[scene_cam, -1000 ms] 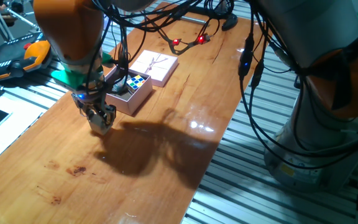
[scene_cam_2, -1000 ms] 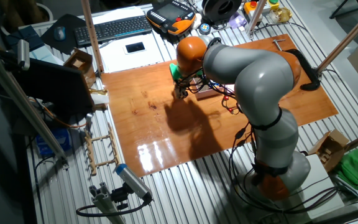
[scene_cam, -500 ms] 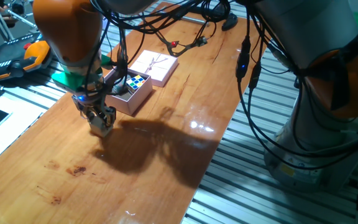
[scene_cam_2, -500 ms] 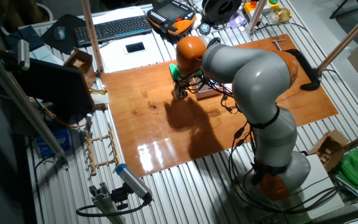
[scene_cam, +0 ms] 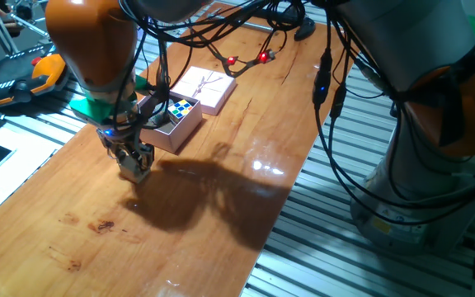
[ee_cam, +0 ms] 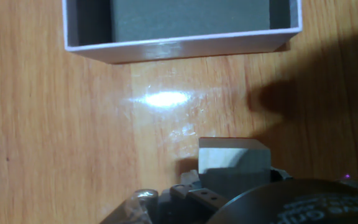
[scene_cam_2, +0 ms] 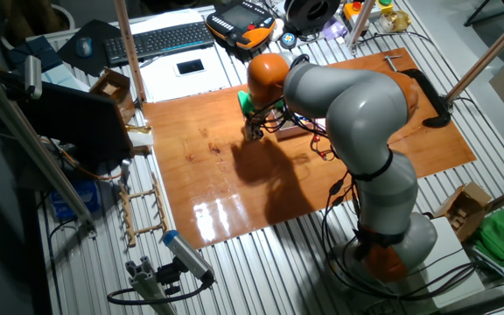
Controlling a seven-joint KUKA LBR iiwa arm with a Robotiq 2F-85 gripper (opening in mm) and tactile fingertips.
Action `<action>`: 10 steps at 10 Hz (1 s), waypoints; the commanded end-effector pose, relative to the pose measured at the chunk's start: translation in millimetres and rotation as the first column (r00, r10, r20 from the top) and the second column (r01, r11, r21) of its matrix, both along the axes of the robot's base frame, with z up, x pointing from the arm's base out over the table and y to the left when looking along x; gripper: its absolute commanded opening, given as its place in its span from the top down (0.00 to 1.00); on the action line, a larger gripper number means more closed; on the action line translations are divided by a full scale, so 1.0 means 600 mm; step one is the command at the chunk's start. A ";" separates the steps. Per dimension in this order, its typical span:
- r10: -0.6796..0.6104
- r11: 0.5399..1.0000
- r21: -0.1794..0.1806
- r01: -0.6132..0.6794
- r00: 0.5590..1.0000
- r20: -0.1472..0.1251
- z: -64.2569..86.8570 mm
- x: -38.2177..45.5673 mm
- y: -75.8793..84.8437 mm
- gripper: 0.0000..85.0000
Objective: Take everything out of the gift box
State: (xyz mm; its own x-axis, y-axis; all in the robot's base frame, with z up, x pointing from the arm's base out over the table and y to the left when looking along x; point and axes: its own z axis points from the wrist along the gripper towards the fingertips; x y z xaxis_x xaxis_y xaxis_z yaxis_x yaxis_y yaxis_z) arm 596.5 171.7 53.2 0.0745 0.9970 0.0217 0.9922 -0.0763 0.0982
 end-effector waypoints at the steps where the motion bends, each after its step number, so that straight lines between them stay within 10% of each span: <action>1: -0.001 1.000 -0.002 0.001 1.000 0.002 0.000 0.000 0.000 0.13; 10: 0.052 0.998 -0.040 -0.052 0.999 -0.013 0.106 0.001 -0.052 0.11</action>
State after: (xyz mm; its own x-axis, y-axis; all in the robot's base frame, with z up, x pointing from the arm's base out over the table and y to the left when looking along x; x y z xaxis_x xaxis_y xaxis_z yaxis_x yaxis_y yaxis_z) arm 597.1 141.3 113.8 0.0226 0.9996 -0.0194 0.9958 -0.0208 0.0888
